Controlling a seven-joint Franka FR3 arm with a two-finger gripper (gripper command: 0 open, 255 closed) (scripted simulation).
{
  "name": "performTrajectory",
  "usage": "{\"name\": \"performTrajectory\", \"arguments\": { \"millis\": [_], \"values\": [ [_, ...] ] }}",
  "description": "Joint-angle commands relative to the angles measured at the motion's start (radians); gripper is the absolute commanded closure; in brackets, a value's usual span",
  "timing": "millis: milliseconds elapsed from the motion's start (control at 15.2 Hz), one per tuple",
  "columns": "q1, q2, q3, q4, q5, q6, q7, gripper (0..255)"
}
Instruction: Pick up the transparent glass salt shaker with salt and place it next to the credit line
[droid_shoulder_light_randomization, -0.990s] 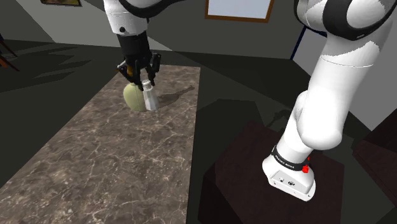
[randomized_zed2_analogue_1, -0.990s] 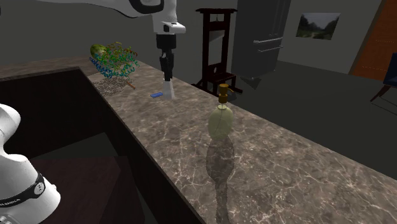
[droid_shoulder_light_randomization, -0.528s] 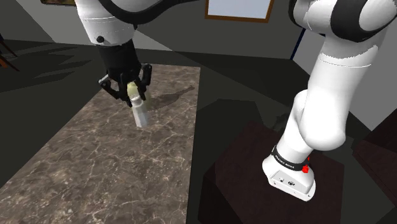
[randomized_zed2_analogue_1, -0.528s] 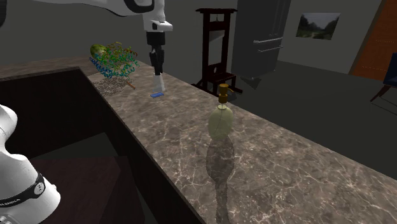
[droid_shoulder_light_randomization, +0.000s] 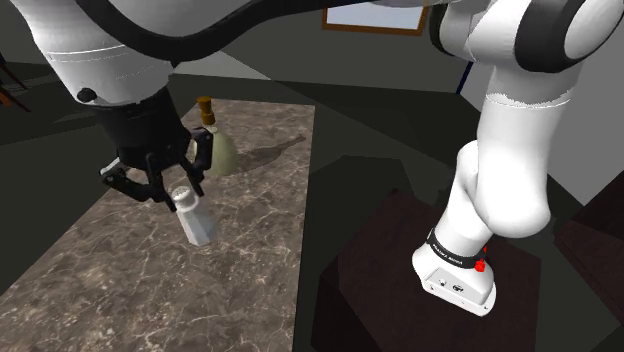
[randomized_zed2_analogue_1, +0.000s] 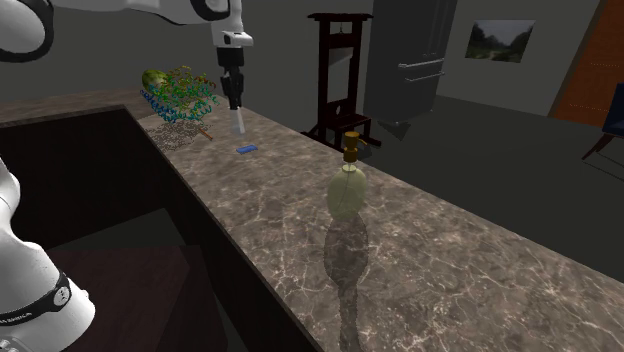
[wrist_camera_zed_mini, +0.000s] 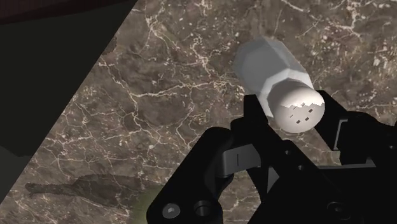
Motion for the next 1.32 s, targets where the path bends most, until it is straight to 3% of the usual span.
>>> {"name": "performTrajectory", "arguments": {
  "millis": [0,462,1254],
  "values": [
    [0.039,0.034,0.017,0.042,-0.015,-0.014,0.053,255],
    [0.211,0.218,0.052,0.29,-0.094,-0.106,0.221,255],
    [0.179,0.194,0.049,0.091,-0.086,0.068,0.229,255]
  ]
}}
